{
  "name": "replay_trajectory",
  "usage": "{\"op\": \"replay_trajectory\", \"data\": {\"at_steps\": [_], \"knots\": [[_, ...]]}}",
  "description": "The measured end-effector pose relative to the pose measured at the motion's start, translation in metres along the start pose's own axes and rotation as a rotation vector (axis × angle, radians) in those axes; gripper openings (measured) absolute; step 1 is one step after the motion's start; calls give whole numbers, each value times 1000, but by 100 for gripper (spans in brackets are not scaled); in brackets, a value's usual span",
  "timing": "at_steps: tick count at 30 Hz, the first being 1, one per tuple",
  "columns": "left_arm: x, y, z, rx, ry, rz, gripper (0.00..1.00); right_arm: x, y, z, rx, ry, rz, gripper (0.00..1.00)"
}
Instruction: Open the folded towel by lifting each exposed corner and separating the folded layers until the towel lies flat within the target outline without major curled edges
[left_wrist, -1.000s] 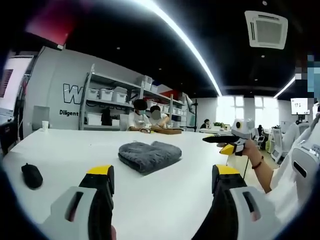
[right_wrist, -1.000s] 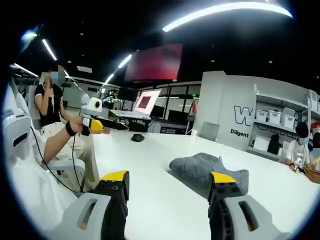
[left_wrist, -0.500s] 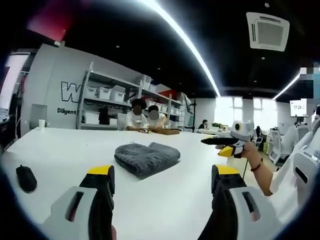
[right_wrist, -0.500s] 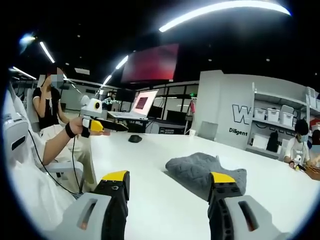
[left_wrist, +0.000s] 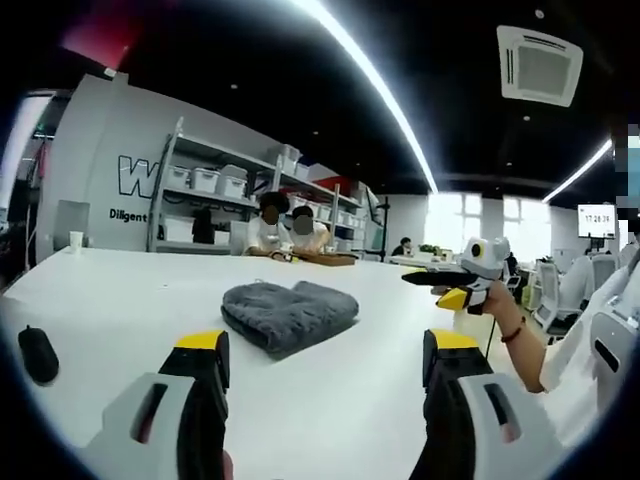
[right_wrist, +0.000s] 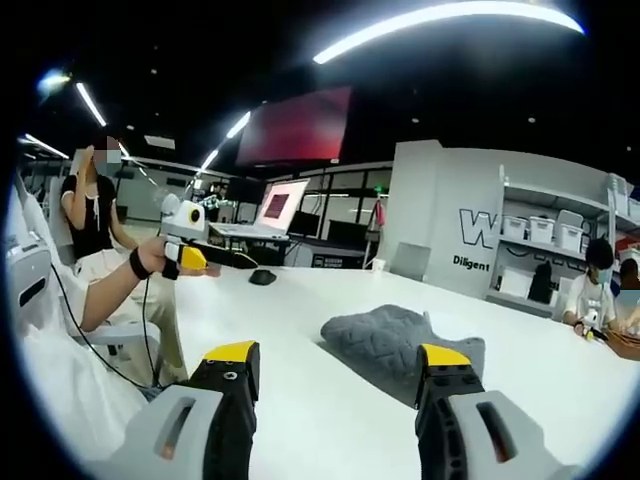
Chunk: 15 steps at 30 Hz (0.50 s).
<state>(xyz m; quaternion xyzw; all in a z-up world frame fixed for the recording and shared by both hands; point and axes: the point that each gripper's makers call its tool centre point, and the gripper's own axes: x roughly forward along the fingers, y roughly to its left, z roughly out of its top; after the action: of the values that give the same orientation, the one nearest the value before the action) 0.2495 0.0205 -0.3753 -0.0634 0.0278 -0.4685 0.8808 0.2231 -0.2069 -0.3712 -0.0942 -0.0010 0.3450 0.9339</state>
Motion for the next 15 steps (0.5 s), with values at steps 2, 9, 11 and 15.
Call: {"op": "replay_trajectory", "data": {"at_steps": [2,9,11,15], "knots": [[4,-1,-1,-2,3,-5,77,0,-3,-1,3,2,-5,61],[15,-2,-7,-12,17,-22,77,3,-8,-2,19,3,-5,61],[19,-3,-8,-7,21,-23,77,4,-10,-2,11,6,-9,61],[26,-3,-8,-24,16,-33,77,6,-12,-1,21,6,-5,61]]}}
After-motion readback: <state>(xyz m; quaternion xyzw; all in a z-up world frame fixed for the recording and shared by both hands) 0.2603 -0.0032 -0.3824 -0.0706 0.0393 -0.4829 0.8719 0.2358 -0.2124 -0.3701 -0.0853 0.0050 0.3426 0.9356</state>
